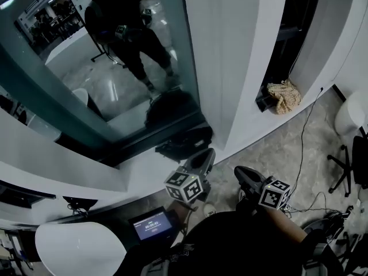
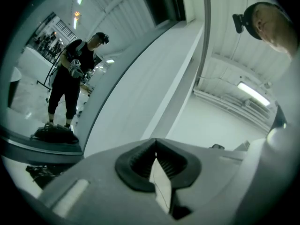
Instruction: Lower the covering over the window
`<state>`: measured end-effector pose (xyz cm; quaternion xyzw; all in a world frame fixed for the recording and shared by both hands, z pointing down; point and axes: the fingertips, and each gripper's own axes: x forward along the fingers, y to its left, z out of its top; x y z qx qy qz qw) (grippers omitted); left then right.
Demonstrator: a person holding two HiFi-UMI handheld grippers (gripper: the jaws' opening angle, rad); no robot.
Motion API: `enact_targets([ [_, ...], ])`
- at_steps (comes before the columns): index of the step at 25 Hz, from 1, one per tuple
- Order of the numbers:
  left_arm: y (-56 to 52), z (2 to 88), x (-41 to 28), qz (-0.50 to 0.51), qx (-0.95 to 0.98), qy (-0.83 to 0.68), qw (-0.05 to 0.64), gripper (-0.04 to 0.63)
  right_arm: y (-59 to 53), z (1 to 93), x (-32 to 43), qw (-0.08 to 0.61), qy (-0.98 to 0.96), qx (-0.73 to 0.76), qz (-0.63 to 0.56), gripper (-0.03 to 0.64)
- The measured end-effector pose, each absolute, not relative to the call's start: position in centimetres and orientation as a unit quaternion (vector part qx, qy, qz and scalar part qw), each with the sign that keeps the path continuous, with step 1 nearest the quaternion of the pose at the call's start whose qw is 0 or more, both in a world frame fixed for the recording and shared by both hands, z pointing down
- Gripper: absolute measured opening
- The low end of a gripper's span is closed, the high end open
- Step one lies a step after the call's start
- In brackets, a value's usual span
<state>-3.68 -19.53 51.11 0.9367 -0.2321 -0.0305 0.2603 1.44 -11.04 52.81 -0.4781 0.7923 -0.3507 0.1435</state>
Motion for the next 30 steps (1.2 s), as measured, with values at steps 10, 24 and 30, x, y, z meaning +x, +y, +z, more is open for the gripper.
enact_targets([
  [10, -29.5, 43.5, -1.3, -0.072, 0.932, -0.323, 0.146, 0.076, -17.0, 49.8, 5.3, 0.148, 0.835, -0.425, -0.315, 0.011],
  [24, -40.6, 32.4, 4.7, -0.151, 0.913, -0.378, 0.027, 0.164, -19.0, 49.5, 12.6, 0.126, 0.871, -0.386, -0.277, 0.008],
  [30, -42.5, 30.1, 5.4, -0.185, 0.927, -0.321, 0.053, 0.167, -20.1, 49.4, 13.2, 0.157, 0.846, -0.422, -0.285, 0.008],
])
